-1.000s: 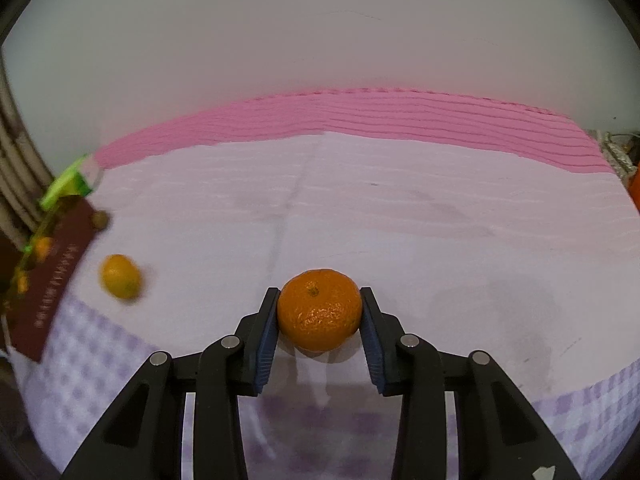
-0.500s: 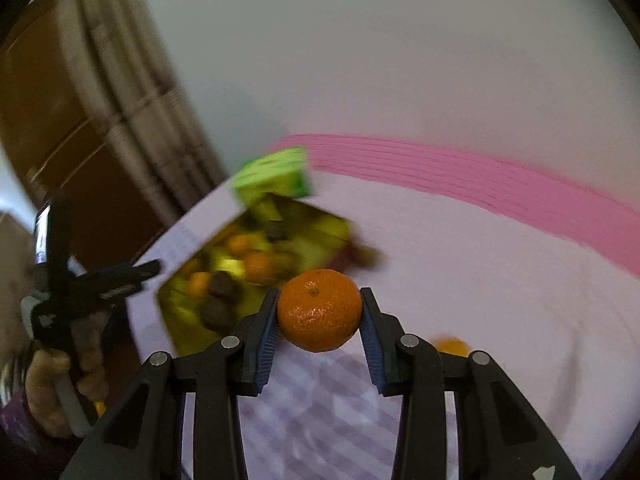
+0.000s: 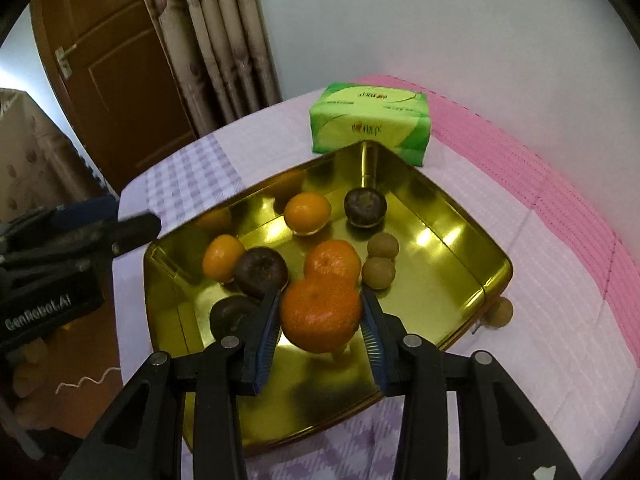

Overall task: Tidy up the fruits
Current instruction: 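Carry the mandarin with the right gripper into the gold tin and release, then grasp a small green fruit with the right gripper while the left gripper grasps a loose mandarin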

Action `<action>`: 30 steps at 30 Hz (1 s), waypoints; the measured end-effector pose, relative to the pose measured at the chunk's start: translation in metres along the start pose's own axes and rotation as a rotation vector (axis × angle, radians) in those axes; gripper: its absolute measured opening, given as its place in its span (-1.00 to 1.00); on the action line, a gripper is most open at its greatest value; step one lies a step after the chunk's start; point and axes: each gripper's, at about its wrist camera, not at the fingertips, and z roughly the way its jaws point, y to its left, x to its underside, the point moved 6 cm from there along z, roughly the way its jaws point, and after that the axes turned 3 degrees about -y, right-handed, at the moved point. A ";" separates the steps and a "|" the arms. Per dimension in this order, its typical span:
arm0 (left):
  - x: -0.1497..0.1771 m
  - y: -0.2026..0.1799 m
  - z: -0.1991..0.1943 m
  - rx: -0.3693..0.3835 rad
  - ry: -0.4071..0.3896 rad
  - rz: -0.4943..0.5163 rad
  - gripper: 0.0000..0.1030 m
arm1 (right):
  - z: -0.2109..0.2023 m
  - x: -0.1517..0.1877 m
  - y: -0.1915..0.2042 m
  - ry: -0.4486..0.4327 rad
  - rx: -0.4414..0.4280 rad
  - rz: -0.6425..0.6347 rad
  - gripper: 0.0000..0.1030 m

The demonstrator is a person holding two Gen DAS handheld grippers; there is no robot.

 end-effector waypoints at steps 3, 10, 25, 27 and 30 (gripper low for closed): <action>0.002 -0.002 0.000 0.009 0.007 0.001 0.27 | -0.015 -0.010 -0.025 -0.056 0.028 0.016 -0.10; 0.005 -0.009 -0.001 0.040 0.026 0.004 0.29 | -0.017 0.015 -0.117 0.069 0.061 0.018 -0.07; 0.020 -0.028 0.011 0.031 0.077 0.075 0.34 | 0.048 0.025 -0.121 0.209 -0.052 -0.383 -0.37; 0.021 -0.031 0.013 0.029 0.081 0.088 0.35 | 0.047 0.023 -0.121 0.196 -0.065 -0.392 -0.53; 0.025 -0.036 0.016 0.028 0.094 0.105 0.38 | 0.046 0.022 -0.122 0.182 -0.045 -0.388 -0.57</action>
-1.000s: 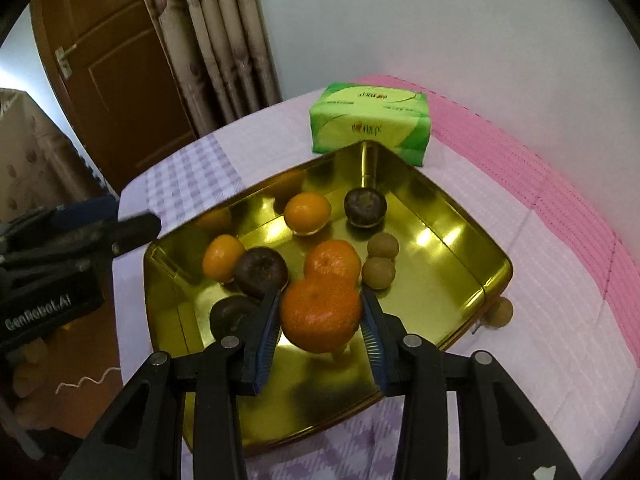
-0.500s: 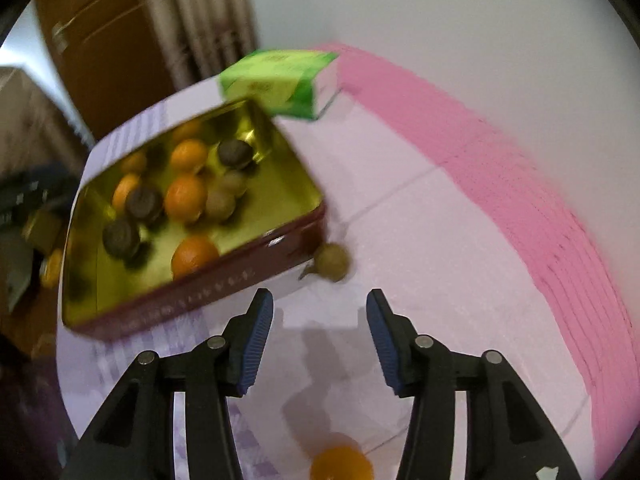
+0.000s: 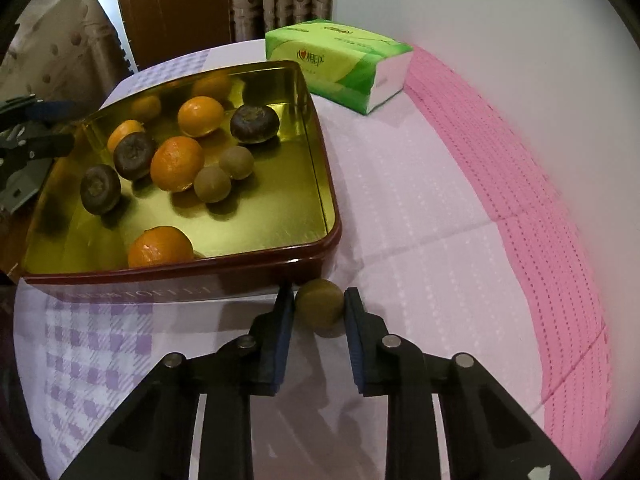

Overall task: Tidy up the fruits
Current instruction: 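Grasp a small green fruit with the right gripper while the left gripper grasps a loose mandarin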

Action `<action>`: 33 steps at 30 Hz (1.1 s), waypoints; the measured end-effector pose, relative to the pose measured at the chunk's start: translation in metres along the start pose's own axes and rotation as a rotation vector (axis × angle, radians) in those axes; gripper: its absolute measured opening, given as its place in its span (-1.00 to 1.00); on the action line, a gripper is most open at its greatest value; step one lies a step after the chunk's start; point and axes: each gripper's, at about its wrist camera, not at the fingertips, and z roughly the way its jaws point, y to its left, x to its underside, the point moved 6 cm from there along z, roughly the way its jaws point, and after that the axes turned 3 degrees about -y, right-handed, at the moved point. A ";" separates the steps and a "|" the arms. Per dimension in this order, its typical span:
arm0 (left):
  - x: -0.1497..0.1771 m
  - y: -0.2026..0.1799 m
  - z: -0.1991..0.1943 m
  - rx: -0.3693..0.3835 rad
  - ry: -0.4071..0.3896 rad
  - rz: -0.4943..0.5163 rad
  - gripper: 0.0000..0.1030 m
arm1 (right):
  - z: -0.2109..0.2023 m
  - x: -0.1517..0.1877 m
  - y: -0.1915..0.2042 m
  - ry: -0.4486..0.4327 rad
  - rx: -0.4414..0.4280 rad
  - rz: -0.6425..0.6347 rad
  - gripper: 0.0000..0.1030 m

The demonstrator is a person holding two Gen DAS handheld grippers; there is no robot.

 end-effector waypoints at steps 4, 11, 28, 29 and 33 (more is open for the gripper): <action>0.003 -0.008 -0.003 0.015 -0.001 0.029 0.38 | -0.030 0.018 -0.002 -0.057 0.048 0.114 -0.58; 0.014 -0.068 -0.039 0.227 -0.074 0.245 0.38 | -0.125 0.119 -0.016 -0.154 0.249 0.448 -0.58; 0.029 -0.224 -0.036 0.583 0.121 0.352 0.38 | -0.170 0.279 -0.045 -0.186 0.521 0.908 -0.57; 0.026 -0.234 -0.030 0.594 0.141 0.330 0.38 | -0.173 0.280 -0.046 -0.195 0.519 0.908 -0.57; 0.021 -0.261 -0.012 0.588 0.197 0.274 0.38 | -0.178 0.285 -0.046 -0.212 0.489 0.921 -0.57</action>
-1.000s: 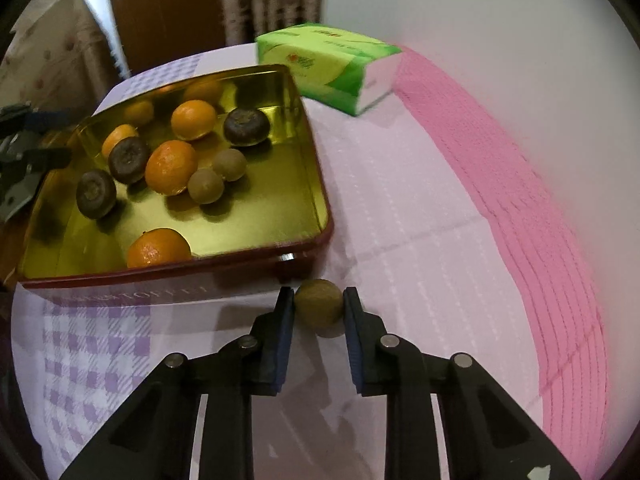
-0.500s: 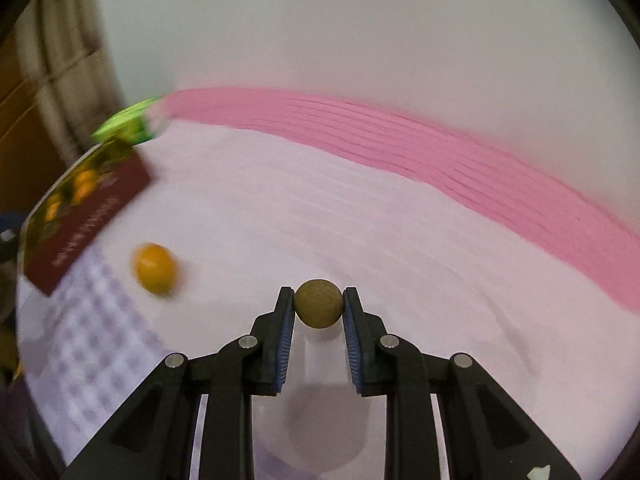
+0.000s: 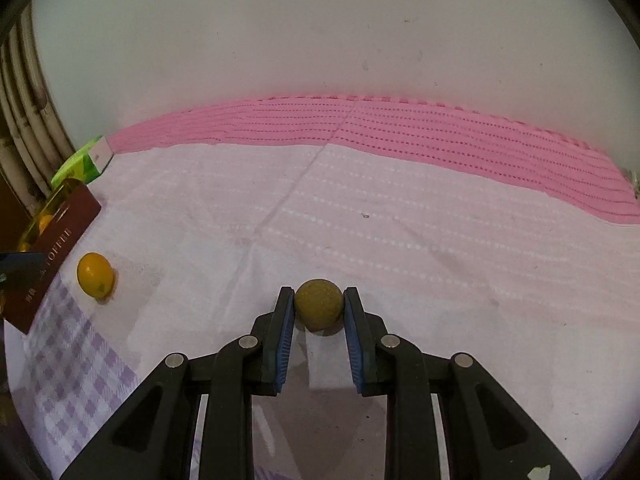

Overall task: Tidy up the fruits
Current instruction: 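Grasp a small green fruit with the right gripper while the left gripper grasps a loose mandarin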

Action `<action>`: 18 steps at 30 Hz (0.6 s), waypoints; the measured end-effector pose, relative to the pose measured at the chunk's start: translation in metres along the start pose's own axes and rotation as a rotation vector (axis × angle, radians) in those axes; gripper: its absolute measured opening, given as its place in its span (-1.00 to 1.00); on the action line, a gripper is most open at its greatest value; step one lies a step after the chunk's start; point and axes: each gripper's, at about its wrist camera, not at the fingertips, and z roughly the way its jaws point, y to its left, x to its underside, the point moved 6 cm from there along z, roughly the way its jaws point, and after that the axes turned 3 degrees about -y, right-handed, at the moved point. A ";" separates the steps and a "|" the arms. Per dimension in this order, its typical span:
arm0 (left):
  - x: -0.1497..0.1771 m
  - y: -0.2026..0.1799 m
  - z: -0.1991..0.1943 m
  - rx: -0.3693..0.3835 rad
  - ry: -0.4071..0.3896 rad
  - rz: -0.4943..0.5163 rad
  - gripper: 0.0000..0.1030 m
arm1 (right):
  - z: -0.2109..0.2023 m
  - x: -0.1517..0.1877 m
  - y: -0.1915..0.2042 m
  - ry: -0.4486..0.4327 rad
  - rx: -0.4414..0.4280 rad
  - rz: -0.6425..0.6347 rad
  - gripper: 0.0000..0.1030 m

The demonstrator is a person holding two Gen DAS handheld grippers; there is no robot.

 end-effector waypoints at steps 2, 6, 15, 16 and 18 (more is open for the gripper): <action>-0.006 -0.003 0.016 -0.016 0.015 -0.033 0.38 | 0.001 -0.001 0.003 0.000 -0.011 -0.004 -0.57; -0.011 -0.009 0.038 -0.040 0.031 -0.057 0.38 | 0.001 0.000 0.008 -0.003 -0.031 -0.014 -0.57; -0.008 -0.019 0.053 -0.115 -0.032 0.024 -0.20 | 0.003 0.000 0.004 0.000 -0.074 0.042 -0.57; -0.007 -0.020 0.053 -0.115 -0.033 0.042 -0.20 | 0.003 0.000 0.004 0.000 -0.074 0.043 -0.57; -0.004 -0.020 0.050 -0.107 -0.042 0.044 -0.21 | 0.003 0.000 0.004 0.000 -0.073 0.043 -0.57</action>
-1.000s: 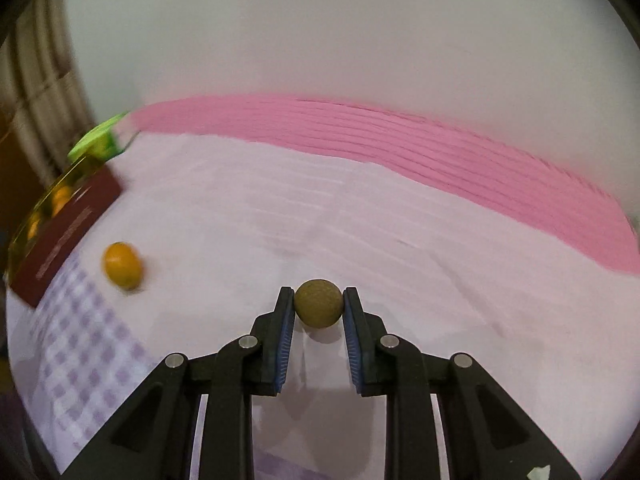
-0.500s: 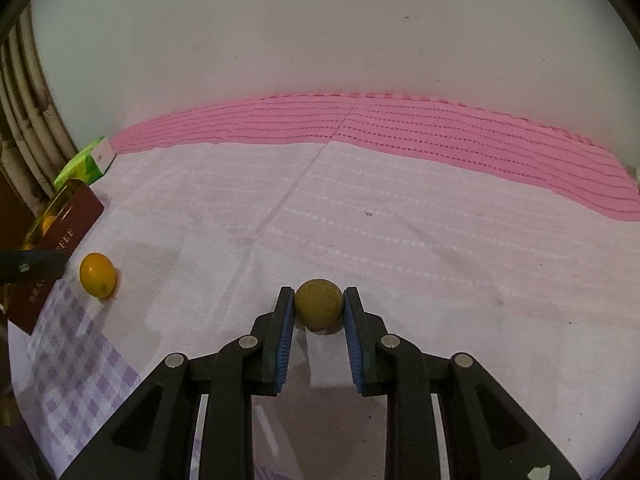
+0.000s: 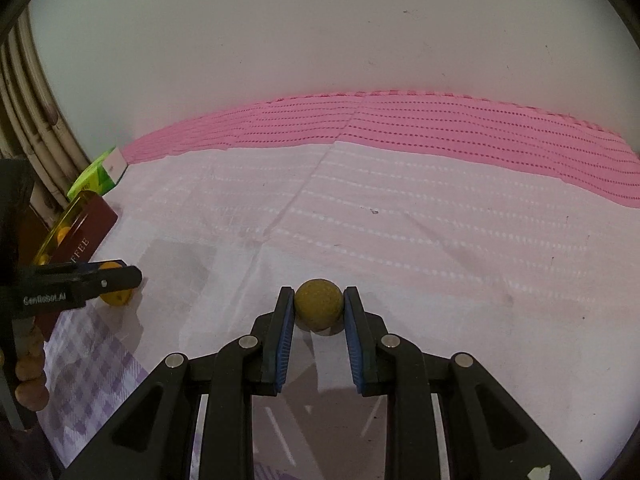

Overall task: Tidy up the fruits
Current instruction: 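Grasp a small green fruit with the right gripper while the left gripper grasps a loose mandarin, then carry the mandarin with the left gripper into the gold tin and release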

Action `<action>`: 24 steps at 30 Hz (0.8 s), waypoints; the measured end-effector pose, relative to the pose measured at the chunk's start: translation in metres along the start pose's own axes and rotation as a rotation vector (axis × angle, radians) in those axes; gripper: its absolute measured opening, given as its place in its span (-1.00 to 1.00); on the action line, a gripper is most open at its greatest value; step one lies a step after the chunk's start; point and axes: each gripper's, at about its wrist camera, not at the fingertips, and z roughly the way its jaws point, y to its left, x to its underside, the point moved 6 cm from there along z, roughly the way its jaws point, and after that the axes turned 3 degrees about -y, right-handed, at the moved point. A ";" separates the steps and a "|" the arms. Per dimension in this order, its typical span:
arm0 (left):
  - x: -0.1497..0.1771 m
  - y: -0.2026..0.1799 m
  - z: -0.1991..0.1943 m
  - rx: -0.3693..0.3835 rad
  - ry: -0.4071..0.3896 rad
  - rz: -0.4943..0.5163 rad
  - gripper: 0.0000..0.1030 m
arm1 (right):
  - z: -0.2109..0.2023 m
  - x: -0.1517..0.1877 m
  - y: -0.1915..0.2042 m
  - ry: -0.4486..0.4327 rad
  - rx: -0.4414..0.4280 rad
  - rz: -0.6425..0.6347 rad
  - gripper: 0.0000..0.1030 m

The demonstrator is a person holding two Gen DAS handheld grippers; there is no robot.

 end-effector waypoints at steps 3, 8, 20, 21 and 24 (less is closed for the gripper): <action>0.008 0.003 -0.007 -0.017 -0.012 0.013 -0.22 | 0.000 0.000 0.000 0.001 0.001 0.000 -0.57; 0.020 0.008 -0.035 0.002 -0.044 0.018 -0.21 | 0.002 0.000 0.001 0.002 0.010 -0.004 -0.57; 0.040 0.027 -0.120 -0.054 -0.140 0.039 -0.21 | 0.005 0.001 0.004 0.007 0.056 -0.032 -0.58; 0.042 0.028 -0.125 -0.056 -0.144 0.039 -0.21 | 0.005 0.001 0.004 0.008 0.058 -0.035 -0.58; 0.045 0.035 -0.136 -0.067 -0.159 0.041 -0.21 | 0.005 0.001 0.003 0.009 0.059 -0.033 -0.58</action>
